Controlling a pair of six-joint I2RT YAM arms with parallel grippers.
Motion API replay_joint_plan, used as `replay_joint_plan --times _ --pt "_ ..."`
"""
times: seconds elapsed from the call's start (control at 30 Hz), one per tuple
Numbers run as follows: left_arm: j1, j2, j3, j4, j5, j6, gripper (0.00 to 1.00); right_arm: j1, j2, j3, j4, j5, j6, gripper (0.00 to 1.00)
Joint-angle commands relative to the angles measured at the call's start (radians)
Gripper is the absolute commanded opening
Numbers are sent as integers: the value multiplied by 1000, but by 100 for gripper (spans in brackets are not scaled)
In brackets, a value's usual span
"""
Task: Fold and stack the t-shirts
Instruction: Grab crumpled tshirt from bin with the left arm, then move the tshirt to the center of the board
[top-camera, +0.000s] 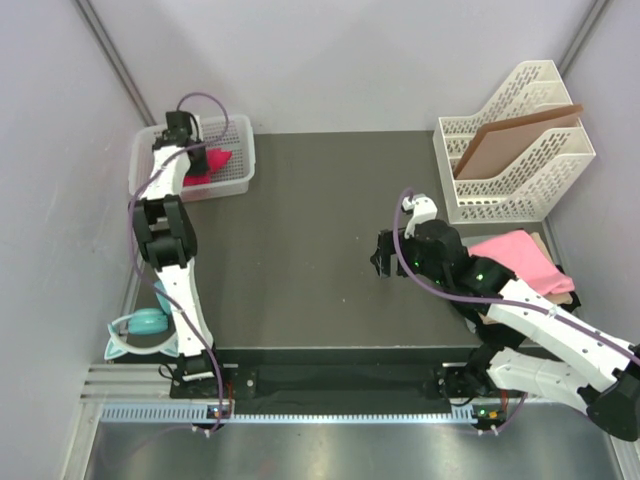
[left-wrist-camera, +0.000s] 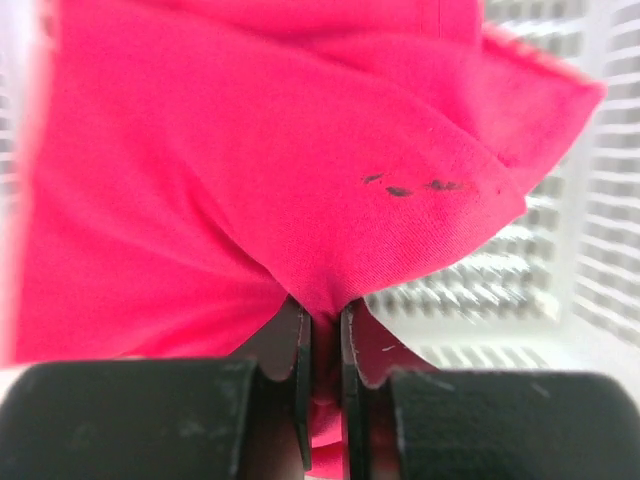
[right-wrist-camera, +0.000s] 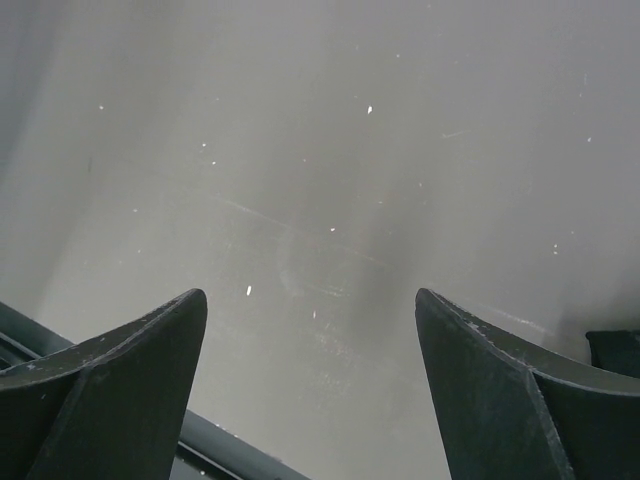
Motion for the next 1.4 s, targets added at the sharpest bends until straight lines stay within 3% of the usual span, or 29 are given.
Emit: replay_joint_plan --times 0.0,0.2,0.3,0.33,0.4,0.43,0.53,0.6,0.77,0.87,1.07,1.27,1.37 --pt "5 -345 28 10 150 -38 0 22 -13 8 49 3 -15 84" --pt "-29 -628 94 -76 332 -22 0 26 -24 11 51 25 -41 78" --pt "-113 -749 88 -160 380 38 0 26 -48 14 40 58 -48 73" --pt "-188 -775 80 -189 389 56 0 26 -57 15 39 69 -50 71" --pt "-278 -843 37 -290 395 111 0 28 -90 18 29 103 -47 68" --pt "-375 -867 8 -315 391 121 0 28 -100 18 26 114 -44 66" --pt "-537 -953 -185 -335 366 126 0 26 -148 18 19 163 -31 62" --pt "-589 -988 -341 -323 336 124 0 28 -182 20 13 198 -27 60" --pt "-652 -1006 -585 -295 305 135 0 26 -245 25 -15 246 -13 53" --pt "-707 -998 -658 -272 268 144 0 26 -251 21 -26 250 -10 52" --pt "-768 -947 -655 -254 303 113 0 26 -233 5 -29 249 8 50" --pt "-808 -875 -543 -266 326 92 0 25 -206 -3 -15 247 10 48" --pt "-808 -864 -582 -251 302 89 28 28 -190 -3 -12 235 13 48"
